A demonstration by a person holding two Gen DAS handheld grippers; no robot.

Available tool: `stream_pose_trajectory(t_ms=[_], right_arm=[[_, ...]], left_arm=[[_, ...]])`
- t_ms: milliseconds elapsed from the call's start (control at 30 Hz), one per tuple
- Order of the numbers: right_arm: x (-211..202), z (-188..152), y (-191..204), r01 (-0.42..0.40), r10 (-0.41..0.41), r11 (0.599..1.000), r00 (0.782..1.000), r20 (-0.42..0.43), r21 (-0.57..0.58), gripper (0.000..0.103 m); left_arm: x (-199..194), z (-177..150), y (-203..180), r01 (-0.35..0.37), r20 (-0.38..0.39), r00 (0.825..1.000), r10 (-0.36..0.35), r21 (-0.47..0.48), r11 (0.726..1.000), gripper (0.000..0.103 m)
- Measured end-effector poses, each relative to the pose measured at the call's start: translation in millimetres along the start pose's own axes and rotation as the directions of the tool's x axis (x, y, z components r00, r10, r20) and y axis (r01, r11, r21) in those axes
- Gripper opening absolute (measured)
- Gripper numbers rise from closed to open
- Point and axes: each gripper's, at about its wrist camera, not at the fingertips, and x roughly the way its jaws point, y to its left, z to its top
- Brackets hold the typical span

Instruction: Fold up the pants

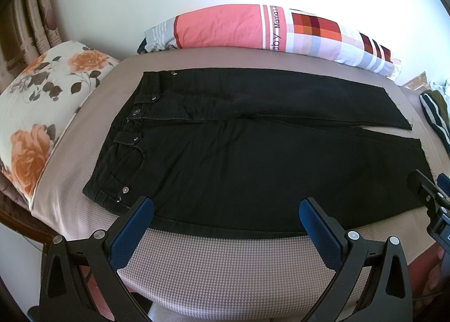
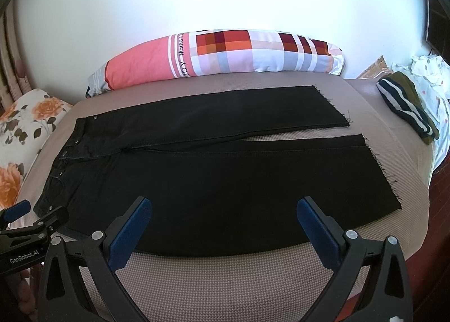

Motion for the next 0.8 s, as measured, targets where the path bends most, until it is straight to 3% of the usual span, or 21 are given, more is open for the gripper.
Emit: stream_pose_trajectory(t_ms=[800], right_arm=[[5, 11, -9, -0.030, 0.030, 0.999, 1.000, -0.001, 0.029, 0.103]], left_arm=[[13, 13, 2, 0.023, -0.010, 1.000, -0.023, 0.000, 1.000, 0.103]])
